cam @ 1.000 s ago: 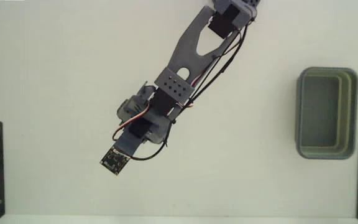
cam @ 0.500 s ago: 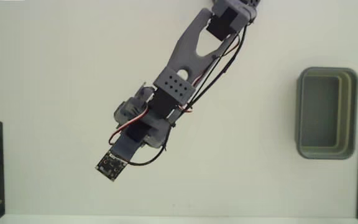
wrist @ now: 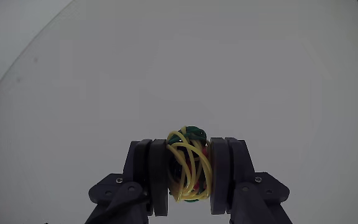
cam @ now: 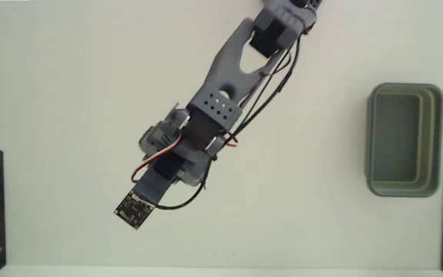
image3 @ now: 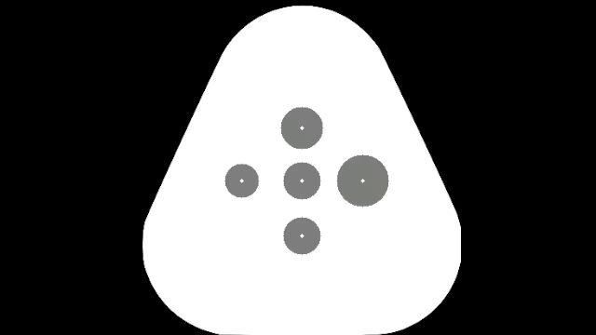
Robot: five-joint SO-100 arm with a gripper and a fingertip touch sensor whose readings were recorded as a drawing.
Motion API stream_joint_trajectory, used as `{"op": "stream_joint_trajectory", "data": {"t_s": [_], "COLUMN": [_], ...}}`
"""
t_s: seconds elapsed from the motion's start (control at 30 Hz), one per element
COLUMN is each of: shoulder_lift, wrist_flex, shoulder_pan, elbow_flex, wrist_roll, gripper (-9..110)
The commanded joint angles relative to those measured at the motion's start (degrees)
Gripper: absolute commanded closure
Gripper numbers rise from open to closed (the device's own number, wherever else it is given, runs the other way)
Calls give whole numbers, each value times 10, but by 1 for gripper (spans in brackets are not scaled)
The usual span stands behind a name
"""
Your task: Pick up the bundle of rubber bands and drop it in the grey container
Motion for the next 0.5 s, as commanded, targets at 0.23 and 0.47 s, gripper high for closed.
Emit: {"op": "stream_joint_trajectory", "data": {"t_s": [0.23, 0.47], "shoulder_lift": [17, 22], "wrist_flex": [15, 14], "shoulder_pan": [13, 3], "elbow_flex": [-40, -35], "wrist_roll": [3, 3], "gripper": [66, 66]}}
